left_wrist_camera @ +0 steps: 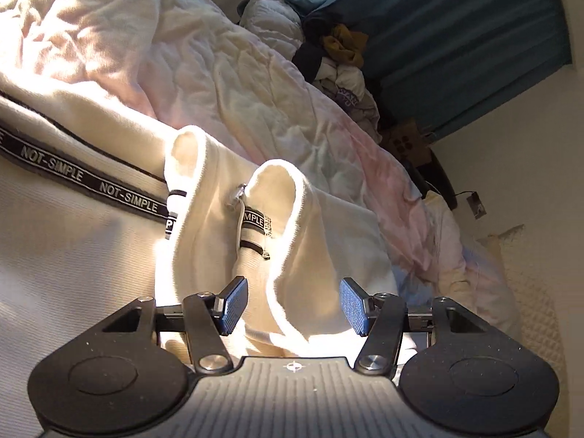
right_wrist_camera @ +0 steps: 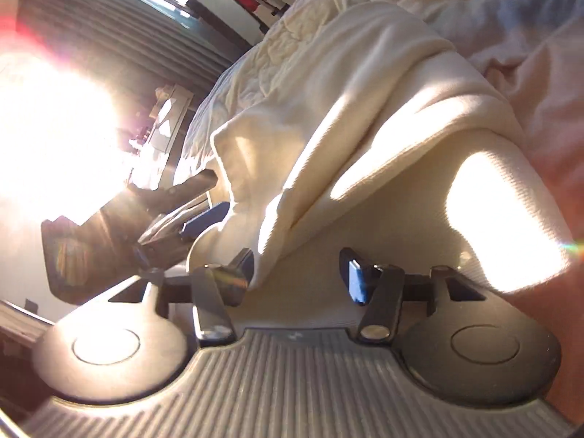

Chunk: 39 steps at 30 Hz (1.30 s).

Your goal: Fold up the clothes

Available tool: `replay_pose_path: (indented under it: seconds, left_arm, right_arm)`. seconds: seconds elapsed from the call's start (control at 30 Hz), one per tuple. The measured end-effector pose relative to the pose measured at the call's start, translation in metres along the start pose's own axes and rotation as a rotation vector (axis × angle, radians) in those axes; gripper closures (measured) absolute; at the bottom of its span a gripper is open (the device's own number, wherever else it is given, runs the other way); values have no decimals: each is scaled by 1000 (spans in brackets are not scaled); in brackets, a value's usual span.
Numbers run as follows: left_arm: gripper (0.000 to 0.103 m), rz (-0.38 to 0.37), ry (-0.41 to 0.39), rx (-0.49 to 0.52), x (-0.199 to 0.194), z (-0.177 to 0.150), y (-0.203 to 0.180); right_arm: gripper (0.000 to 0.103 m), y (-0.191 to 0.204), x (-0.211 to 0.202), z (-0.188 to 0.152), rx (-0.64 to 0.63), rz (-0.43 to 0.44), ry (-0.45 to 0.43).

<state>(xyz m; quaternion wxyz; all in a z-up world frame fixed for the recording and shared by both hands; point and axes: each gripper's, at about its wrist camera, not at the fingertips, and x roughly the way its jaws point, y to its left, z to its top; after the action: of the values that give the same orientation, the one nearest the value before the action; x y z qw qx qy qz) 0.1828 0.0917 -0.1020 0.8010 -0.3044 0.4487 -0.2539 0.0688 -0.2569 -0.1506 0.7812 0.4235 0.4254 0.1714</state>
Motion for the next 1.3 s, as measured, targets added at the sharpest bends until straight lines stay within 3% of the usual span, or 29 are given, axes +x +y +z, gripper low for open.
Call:
replay_pose_path:
  seconds: [0.1, 0.13, 0.2, 0.27, 0.4, 0.53, 0.63, 0.87, 1.1, 1.13, 1.2, 1.3]
  left_arm:
    - [49, -3, 2, 7, 8, 0, 3]
    - [53, 3, -2, 16, 8, -1, 2]
    - [77, 22, -13, 38, 9, 0, 2]
    - [95, 40, -26, 45, 9, 1, 3]
    - [98, -11, -66, 27, 0, 4, 5]
    - [99, -70, -153, 7, -21, 6, 1]
    - [99, -71, -178, -23, -29, 9, 6]
    - [98, 31, -141, -34, -20, 9, 20]
    - [96, 46, -135, -3, -24, 3, 19]
    - [94, 49, -145, 3, -27, 2, 17]
    - [75, 53, -167, 11, -33, 0, 13]
    - [67, 44, -192, 13, -46, -6, 8]
  right_arm:
    - [68, -13, 3, 5, 93, 57, -26]
    - [77, -13, 4, 6, 88, 62, -37]
    - [89, -11, 5, 4, 84, 74, -46]
    - [93, -7, 3, 3, 67, 90, -62]
    - [95, 9, -17, -8, 9, 102, -102]
    - [97, 20, -49, -18, -16, 116, -172]
    - [98, 13, -69, -30, 15, 119, -228]
    - [98, -12, -61, -58, 79, 5, -163]
    - [95, -5, -65, -56, 37, -16, -183]
    - [95, -2, -70, -56, 31, -3, -192]
    - [95, -2, -82, -56, 43, 37, -207]
    - [94, -10, -96, -49, 97, 50, -237]
